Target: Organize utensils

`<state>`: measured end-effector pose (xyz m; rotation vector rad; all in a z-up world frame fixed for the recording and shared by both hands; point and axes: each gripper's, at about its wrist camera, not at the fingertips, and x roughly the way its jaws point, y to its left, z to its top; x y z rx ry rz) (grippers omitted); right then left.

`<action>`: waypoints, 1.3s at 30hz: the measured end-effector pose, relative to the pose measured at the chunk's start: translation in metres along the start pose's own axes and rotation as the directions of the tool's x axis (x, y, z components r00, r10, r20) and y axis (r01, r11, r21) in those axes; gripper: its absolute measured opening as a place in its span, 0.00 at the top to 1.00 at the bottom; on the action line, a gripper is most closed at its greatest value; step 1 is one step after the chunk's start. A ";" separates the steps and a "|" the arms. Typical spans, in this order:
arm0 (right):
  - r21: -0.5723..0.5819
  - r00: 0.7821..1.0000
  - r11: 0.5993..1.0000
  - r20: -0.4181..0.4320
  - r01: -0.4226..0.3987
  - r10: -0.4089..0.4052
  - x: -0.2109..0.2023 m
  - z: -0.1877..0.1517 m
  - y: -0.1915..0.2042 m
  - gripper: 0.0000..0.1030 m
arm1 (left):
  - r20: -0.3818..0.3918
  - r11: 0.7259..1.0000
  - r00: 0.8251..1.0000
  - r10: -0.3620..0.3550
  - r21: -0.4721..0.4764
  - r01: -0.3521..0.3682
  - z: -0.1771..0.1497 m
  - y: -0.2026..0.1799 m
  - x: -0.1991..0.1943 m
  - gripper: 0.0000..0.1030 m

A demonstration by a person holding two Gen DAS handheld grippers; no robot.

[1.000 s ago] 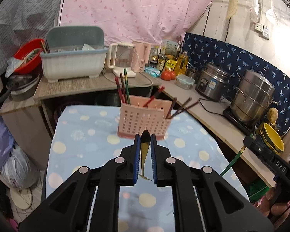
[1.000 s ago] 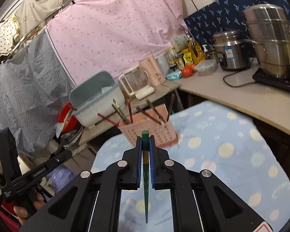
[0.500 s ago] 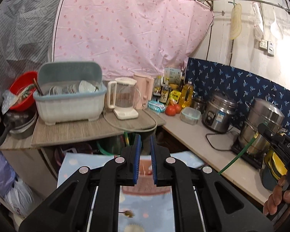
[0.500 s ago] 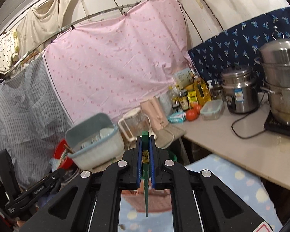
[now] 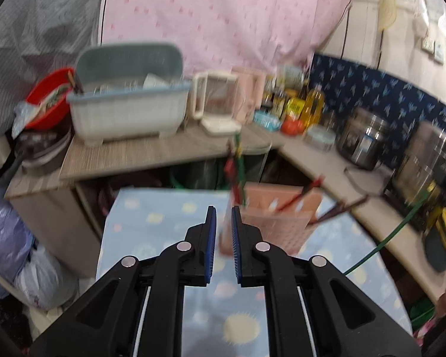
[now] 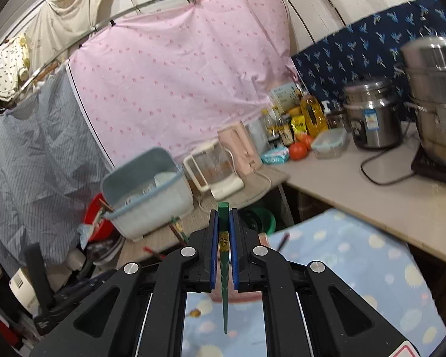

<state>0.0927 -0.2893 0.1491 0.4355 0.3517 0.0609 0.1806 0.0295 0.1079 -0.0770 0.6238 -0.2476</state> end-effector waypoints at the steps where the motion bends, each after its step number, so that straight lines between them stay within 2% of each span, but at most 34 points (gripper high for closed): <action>1: -0.001 1.000 1.000 -0.014 0.008 -0.008 -0.001 -0.008 -0.002 0.93 | -0.029 1.000 1.000 0.011 -0.006 -0.011 -0.011 0.006 0.007 0.90; 6: 0.042 0.996 0.998 -0.086 0.044 -0.040 -0.002 -0.044 -0.017 0.93 | -0.152 0.997 0.986 0.064 -0.025 -0.069 -0.070 0.035 0.031 0.89; 10: 0.072 0.990 0.995 -0.127 0.066 -0.057 0.001 -0.063 -0.024 0.93 | -0.202 0.994 0.974 0.098 -0.028 -0.106 -0.099 0.059 0.042 0.75; 16: 0.076 0.983 0.993 -0.167 0.090 -0.077 0.015 -0.079 -0.023 0.93 | -0.233 0.992 0.966 0.113 -0.033 -0.124 -0.099 0.088 0.068 0.72; 20: 0.072 0.980 0.993 -0.184 0.092 -0.078 0.027 -0.085 -0.016 0.93 | -0.252 0.992 0.960 0.126 0.005 -0.129 -0.085 0.090 0.103 0.72; 23: 0.059 0.979 0.994 -0.190 0.089 -0.076 0.033 -0.086 -0.008 0.93 | -0.280 0.993 0.953 0.116 0.027 -0.113 -0.081 0.086 0.132 0.72; 24: 0.056 0.979 0.995 -0.191 0.088 -0.076 0.033 -0.087 -0.006 0.93 | -0.300 0.996 0.949 0.094 0.022 -0.091 -0.081 0.085 0.140 0.72; 25: 0.053 0.978 0.995 -0.193 0.086 -0.074 0.034 -0.087 -0.004 0.93 | -0.331 0.998 0.942 0.061 0.009 -0.061 -0.083 0.084 0.150 0.72; 26: 0.049 0.978 0.995 -0.195 0.086 -0.075 0.035 -0.088 -0.002 0.93 | -0.358 0.998 0.932 0.056 0.007 -0.058 -0.086 0.082 0.156 0.73; 28: 0.045 0.977 0.995 -0.199 0.085 -0.074 0.034 -0.089 -0.001 0.93 | -0.395 1.000 0.918 0.014 0.002 -0.014 -0.093 0.076 0.162 0.73; 30: 0.043 0.977 0.996 -0.202 0.081 -0.071 0.032 -0.091 0.000 0.93 | -0.403 1.000 0.915 -0.010 0.016 0.018 -0.104 0.063 0.155 0.74; 31: 0.043 0.977 0.996 -0.202 0.080 -0.070 0.031 -0.091 0.000 0.93 | -0.430 0.998 0.901 -0.047 0.012 0.058 -0.112 0.056 0.153 0.73; 34: 0.040 0.977 0.996 -0.200 0.078 -0.069 0.026 -0.093 0.000 0.93 | -0.424 0.995 0.904 -0.056 0.047 0.084 -0.132 0.035 0.131 0.73; 37: 0.026 0.978 0.996 -0.194 0.083 -0.076 0.020 -0.093 0.001 0.93 | -0.424 0.990 0.897 -0.122 0.007 0.138 -0.146 0.025 0.106 0.72; 39: 0.025 0.979 0.996 -0.186 0.086 -0.080 0.016 -0.091 -0.001 0.93 | -0.390 0.992 0.914 -0.114 0.001 0.124 -0.145 0.026 0.091 0.72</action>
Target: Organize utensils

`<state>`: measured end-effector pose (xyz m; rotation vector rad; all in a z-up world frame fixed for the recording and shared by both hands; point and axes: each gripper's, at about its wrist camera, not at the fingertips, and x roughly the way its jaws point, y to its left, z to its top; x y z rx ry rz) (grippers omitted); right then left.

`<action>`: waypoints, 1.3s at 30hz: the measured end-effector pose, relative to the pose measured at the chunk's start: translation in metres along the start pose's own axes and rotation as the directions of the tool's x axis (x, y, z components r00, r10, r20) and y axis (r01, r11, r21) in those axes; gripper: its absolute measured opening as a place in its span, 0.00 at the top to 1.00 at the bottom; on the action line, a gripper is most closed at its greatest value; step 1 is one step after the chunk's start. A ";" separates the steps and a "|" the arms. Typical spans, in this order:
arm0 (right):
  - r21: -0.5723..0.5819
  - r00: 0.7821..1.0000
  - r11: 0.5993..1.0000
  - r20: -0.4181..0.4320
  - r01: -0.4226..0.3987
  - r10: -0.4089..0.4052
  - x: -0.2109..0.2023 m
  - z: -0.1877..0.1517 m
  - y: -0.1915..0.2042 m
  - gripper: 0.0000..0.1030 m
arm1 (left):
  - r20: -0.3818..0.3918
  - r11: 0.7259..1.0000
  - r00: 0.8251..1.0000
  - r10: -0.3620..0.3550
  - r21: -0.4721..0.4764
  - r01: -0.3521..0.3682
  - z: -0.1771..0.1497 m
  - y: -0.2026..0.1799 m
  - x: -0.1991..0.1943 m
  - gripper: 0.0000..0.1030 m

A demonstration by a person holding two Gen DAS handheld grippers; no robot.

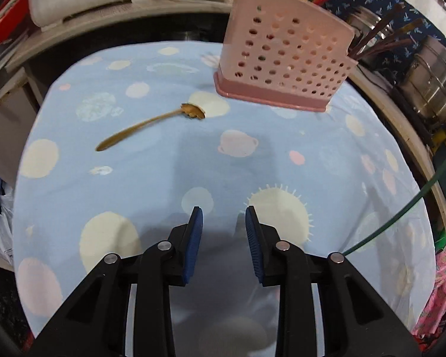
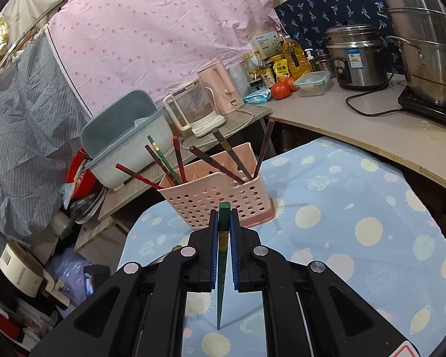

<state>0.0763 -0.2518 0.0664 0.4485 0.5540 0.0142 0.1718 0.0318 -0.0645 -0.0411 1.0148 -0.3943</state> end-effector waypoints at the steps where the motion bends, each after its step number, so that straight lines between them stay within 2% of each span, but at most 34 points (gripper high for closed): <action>1: -0.002 1.000 1.000 0.005 0.004 -0.004 -0.001 0.002 -0.001 0.93 | 0.017 1.000 1.000 0.005 -0.009 -0.005 0.002 0.001 -0.005 0.72; 4: -0.009 1.000 1.000 0.018 0.012 -0.012 -0.002 0.010 -0.003 0.93 | 0.067 0.998 0.996 0.052 -0.042 -0.050 0.023 0.017 -0.017 0.66; 6: -0.008 1.000 1.000 0.025 0.010 -0.010 0.000 0.016 -0.001 0.93 | 0.090 0.995 0.992 0.093 -0.051 -0.089 0.043 0.029 -0.016 0.65; 8: -0.015 0.999 1.000 0.035 0.004 -0.003 0.002 0.021 0.003 0.93 | 0.076 0.994 0.993 0.094 -0.060 -0.090 0.061 0.043 -0.008 0.56; 13: -0.034 0.999 0.999 0.054 -0.005 0.007 0.018 0.034 0.016 0.93 | 0.007 0.996 0.996 0.090 -0.025 -0.090 0.081 0.062 0.028 0.53; 17: -0.041 0.998 0.999 0.062 -0.017 0.019 0.029 0.042 0.025 0.93 | -0.055 0.998 0.997 0.055 0.002 -0.055 0.076 0.064 0.047 0.54; 19: -0.048 0.998 0.999 0.063 -0.021 0.024 0.033 0.045 0.029 0.93 | -0.050 0.998 0.997 0.056 0.024 -0.054 0.072 0.061 0.047 0.54; 23: -0.058 0.998 0.998 0.057 -0.025 0.028 0.038 0.047 0.034 0.93 | -0.067 0.999 0.998 0.008 0.047 -0.005 0.061 0.049 0.042 0.54; 28: -0.052 0.998 0.998 0.049 -0.024 0.026 0.040 0.044 0.034 0.93 | -0.066 0.996 0.998 -0.015 0.083 0.021 0.034 0.022 0.032 0.54; 34: -0.038 0.999 0.999 0.040 -0.028 0.029 0.038 0.039 0.033 0.93 | -0.065 0.998 0.996 -0.059 0.033 0.062 0.006 0.004 0.018 0.54; 39: -0.026 0.999 0.999 0.022 -0.032 0.032 0.037 0.032 0.030 0.93 | -0.060 0.997 0.995 -0.075 -0.009 0.075 -0.005 -0.005 0.012 0.54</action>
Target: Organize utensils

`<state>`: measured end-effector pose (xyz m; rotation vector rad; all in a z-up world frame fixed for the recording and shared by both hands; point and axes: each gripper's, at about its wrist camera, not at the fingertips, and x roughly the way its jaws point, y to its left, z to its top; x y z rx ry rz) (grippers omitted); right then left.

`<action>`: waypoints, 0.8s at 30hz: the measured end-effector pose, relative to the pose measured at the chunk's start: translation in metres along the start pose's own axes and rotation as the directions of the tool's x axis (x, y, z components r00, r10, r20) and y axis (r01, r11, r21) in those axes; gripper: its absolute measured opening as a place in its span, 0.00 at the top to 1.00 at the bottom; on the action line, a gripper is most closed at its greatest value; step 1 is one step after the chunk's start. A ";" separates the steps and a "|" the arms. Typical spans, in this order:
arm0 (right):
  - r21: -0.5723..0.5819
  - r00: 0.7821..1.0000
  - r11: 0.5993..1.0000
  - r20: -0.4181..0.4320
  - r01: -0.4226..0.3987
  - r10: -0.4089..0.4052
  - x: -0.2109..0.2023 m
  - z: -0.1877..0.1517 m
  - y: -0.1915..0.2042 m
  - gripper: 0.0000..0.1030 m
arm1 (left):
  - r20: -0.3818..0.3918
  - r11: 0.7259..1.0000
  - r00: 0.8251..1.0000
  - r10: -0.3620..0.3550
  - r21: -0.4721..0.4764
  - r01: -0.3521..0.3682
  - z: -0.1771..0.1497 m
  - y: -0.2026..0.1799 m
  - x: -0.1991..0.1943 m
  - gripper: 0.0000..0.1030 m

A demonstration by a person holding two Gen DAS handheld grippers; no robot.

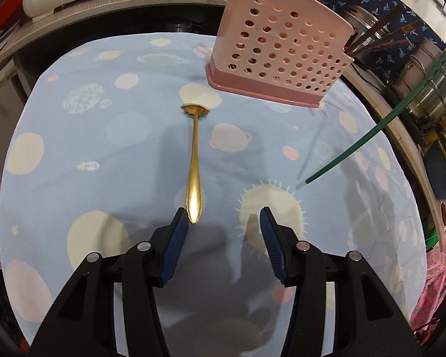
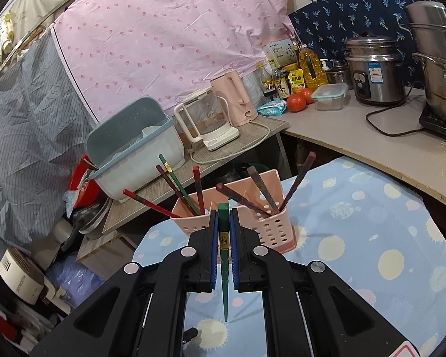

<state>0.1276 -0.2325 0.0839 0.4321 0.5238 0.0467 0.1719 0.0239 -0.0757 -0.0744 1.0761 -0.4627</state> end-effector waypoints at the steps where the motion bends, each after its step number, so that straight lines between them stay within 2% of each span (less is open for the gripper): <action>1: 0.002 1.000 1.000 -0.004 0.000 0.000 -0.001 -0.001 -0.001 0.93 | -0.001 1.000 1.000 -0.007 -0.008 0.007 -0.002 -0.001 -0.001 0.54; 4: 0.008 1.000 1.000 -0.012 -0.004 0.004 -0.003 -0.005 -0.002 0.93 | 0.002 0.999 0.999 -0.032 -0.044 0.032 -0.004 0.002 -0.007 0.54; 9: 0.013 1.000 1.000 -0.023 -0.004 0.004 -0.006 -0.011 -0.005 0.93 | 0.022 0.994 0.999 -0.031 -0.105 0.033 -0.003 0.016 -0.015 0.54; 16: 0.026 0.999 1.000 -0.033 -0.006 0.007 -0.007 -0.017 -0.009 0.93 | 0.029 0.993 0.999 -0.020 -0.116 0.023 0.004 0.015 -0.010 0.54; 20: 0.025 0.999 1.000 -0.037 -0.005 0.006 -0.008 -0.017 -0.009 0.93 | 0.017 0.993 1.000 0.009 -0.116 -0.007 0.013 0.014 0.006 0.64; 24: 0.020 0.999 1.000 -0.039 -0.004 0.005 -0.007 -0.018 -0.009 0.93 | 0.035 0.992 0.999 0.027 -0.121 -0.023 0.016 0.015 0.009 0.68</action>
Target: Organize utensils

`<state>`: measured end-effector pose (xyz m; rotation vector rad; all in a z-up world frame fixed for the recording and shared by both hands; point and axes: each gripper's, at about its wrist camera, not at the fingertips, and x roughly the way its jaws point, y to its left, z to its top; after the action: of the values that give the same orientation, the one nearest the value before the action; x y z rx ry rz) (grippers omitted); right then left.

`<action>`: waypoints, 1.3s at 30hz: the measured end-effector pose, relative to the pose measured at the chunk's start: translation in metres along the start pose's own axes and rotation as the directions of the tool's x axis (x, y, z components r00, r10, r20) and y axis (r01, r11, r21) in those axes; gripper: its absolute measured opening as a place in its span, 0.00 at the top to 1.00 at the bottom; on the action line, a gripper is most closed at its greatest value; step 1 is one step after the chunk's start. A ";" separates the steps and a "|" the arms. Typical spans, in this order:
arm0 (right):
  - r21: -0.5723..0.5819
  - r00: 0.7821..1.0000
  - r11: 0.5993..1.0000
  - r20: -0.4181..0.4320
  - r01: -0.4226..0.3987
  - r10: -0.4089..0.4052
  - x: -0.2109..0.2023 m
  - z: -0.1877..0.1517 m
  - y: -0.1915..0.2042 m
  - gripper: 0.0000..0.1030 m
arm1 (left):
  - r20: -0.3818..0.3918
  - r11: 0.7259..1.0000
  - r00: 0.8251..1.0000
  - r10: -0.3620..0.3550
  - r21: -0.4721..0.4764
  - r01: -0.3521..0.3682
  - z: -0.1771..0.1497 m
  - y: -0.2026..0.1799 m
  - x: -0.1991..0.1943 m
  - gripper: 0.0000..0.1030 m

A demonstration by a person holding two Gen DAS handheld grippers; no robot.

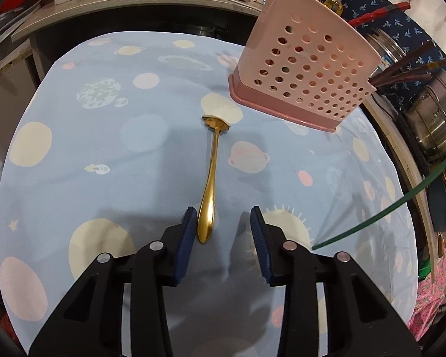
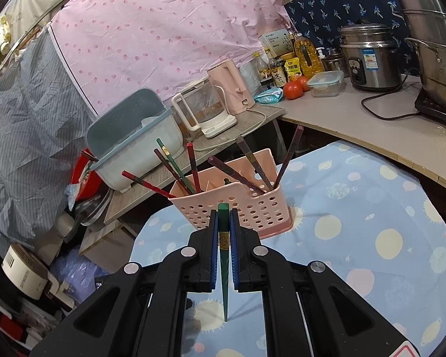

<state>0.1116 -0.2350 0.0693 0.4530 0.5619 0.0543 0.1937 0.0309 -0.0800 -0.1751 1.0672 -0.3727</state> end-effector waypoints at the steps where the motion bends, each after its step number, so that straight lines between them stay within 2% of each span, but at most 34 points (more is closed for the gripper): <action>1: 0.000 1.000 1.000 -0.001 0.000 0.000 0.000 -0.001 0.000 0.93 | 0.005 1.000 1.000 0.008 0.001 -0.008 0.000 0.001 0.001 0.71; 3: 0.002 1.000 1.000 -0.003 -0.001 0.001 0.000 -0.002 -0.001 0.93 | 0.012 1.000 1.000 0.028 0.005 -0.028 0.001 0.001 0.002 0.81; 4: 0.002 1.000 1.000 -0.005 -0.001 0.001 0.000 -0.003 -0.002 0.93 | 0.005 0.999 1.000 0.031 0.011 -0.031 0.000 0.001 0.004 0.90; 9: 0.004 1.000 1.000 -0.006 0.001 -0.001 -0.003 -0.003 -0.003 0.93 | 0.007 0.999 0.999 0.038 0.027 -0.038 -0.002 -0.004 -0.004 0.90; 16: 0.000 1.000 1.000 0.004 -0.002 0.002 -0.016 -0.005 -0.005 0.93 | 0.063 0.999 0.998 0.017 0.042 -0.020 -0.005 -0.020 -0.040 0.92; 17: 0.002 1.000 1.000 0.006 -0.004 0.004 -0.019 -0.005 -0.006 0.93 | 0.075 0.999 0.997 0.010 0.045 -0.013 -0.006 -0.023 -0.047 0.99; 18: 0.003 1.000 1.000 0.009 -0.005 0.005 -0.022 -0.006 -0.006 0.93 | 0.084 0.999 0.996 0.003 0.046 -0.007 -0.006 -0.025 -0.053 0.99; 23: 0.003 1.000 1.000 0.019 -0.010 0.010 -0.034 -0.007 -0.007 0.93 | 0.127 0.998 0.992 0.000 0.069 -0.008 -0.005 -0.037 -0.075 0.99; 30: 0.003 0.999 1.000 0.032 -0.014 0.014 -0.048 -0.007 -0.009 0.93 | 0.147 0.997 0.989 -0.004 0.075 -0.007 -0.002 -0.047 -0.092 0.99; 35: -0.020 0.998 1.000 0.054 -0.009 0.010 -0.056 0.003 -0.008 0.93 | 0.163 0.995 0.986 -0.016 0.099 0.000 0.010 -0.064 -0.116 0.99; 39: -0.060 0.994 0.998 0.106 0.007 0.000 -0.064 0.024 -0.003 0.93 | 0.186 0.990 0.982 -0.017 0.141 -0.010 0.022 -0.082 -0.139 0.99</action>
<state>0.0696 -0.2583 0.1179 0.3933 0.4554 0.0434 0.1363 0.0068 0.0710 -0.0830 0.8519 -0.4254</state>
